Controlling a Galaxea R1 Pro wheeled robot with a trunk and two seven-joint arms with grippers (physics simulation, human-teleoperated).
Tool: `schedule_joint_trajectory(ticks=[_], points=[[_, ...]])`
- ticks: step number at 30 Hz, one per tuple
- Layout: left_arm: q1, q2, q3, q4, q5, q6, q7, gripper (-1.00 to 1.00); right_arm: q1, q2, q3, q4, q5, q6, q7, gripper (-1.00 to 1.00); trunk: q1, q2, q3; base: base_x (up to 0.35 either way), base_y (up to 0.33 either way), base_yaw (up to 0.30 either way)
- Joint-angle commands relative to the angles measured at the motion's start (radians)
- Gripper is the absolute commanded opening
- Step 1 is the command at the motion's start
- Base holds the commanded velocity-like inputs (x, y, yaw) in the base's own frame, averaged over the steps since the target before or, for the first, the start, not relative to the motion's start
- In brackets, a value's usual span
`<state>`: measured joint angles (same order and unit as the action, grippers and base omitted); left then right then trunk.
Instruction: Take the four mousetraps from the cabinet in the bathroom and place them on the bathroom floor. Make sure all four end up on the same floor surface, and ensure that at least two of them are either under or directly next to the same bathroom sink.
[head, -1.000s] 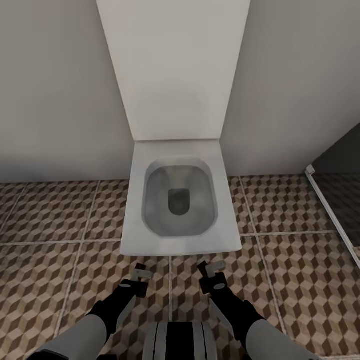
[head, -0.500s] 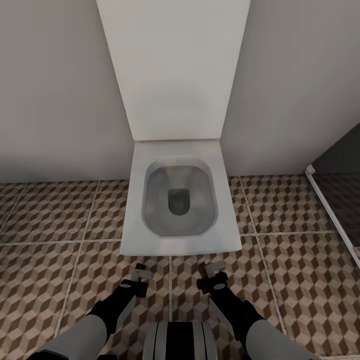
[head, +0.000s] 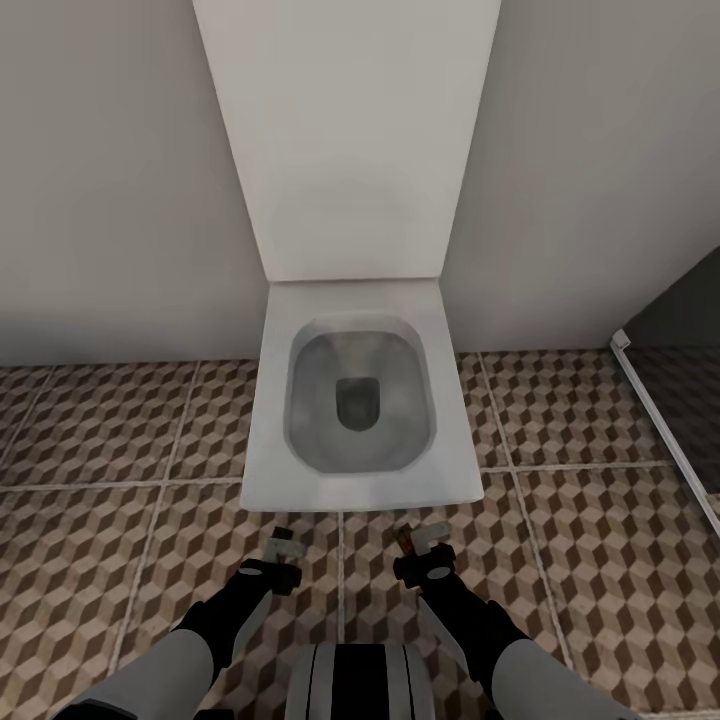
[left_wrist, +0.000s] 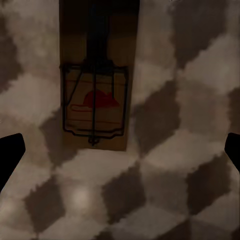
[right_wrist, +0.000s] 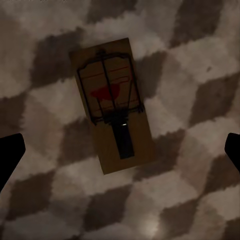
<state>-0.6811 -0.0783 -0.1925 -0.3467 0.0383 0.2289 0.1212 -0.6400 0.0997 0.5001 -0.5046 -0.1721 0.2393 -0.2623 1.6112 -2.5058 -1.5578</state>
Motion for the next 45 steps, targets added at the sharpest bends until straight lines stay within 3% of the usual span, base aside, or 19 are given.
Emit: schedule_joint_trajectory(ticks=[1, 9, 45], points=[[0.0, 0.0, 0.0, 0.0, 0.0, 0.0, 0.0, 1.0, 0.0, 0.0, 0.0, 0.0, 0.0, 0.0, 0.0, 1.0, 0.0, 0.0, 0.0, 0.0, 0.0, 0.0], [0.0, 0.0, 0.0, 0.0, 0.0, 0.0, 0.0, 1.0, 0.0, 0.0, 0.0, -0.001, 0.0, 0.0, 0.0, 1.0, 0.0, 0.0, 0.0, -0.091, 0.0, 0.0], [0.0, 0.0, 0.001, 0.0, 0.0, 0.0, 0.0, 1.0, 0.0, 0.0, 0.0, -0.002, 0.0, -0.002, 0.0, 1.0, 0.0, 0.0, 0.0, -0.324, 0.0, 0.0]])
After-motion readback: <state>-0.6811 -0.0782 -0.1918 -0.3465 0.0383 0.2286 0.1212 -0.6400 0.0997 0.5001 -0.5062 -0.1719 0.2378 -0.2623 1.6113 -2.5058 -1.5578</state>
